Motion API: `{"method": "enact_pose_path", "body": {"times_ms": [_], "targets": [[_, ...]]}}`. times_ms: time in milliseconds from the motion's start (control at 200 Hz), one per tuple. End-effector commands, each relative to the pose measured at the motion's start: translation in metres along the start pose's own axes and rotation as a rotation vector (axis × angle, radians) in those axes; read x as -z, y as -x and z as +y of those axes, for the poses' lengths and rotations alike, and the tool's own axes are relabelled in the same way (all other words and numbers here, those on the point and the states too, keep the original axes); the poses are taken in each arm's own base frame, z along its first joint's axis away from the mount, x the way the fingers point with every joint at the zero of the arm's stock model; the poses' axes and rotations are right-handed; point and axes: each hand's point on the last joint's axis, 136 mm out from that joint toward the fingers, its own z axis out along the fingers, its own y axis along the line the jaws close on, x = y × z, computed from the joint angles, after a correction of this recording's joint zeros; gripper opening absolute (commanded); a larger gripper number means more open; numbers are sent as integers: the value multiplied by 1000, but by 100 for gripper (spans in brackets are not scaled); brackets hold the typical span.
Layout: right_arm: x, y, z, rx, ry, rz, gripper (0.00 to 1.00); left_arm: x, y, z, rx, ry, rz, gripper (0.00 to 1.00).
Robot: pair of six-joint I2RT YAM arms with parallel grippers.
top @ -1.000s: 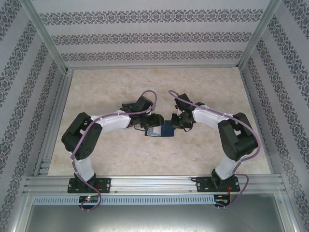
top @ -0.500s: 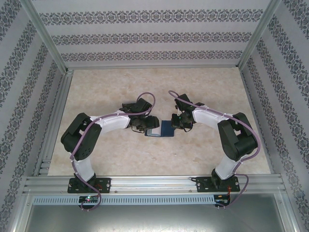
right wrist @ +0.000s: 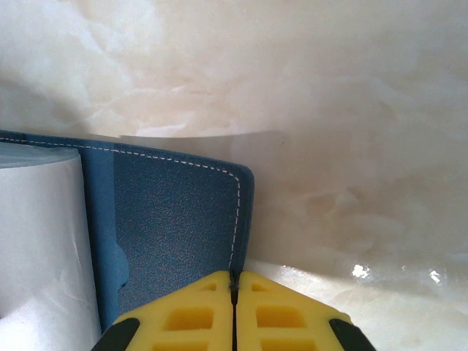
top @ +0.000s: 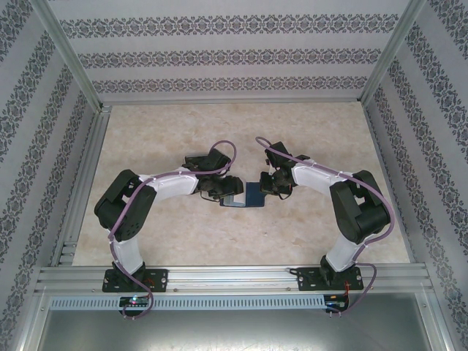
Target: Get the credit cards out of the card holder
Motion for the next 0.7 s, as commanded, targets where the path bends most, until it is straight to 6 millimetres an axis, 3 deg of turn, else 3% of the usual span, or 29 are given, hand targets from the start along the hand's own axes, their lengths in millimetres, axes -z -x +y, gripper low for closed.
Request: {"method": "enact_pose_path", "body": {"times_ms": [0,345,694], "targets": [[-5,-7,-2,-8,-11,25,0,6,-1,2,-28,16,-7,56],[-5,-7,-2,-9,-12,26,0,26,9,7,-50,80,-92,57],[-6,-9,-2,-10,-13,30,0,4,-3,2,-41,15,-11,56]]}}
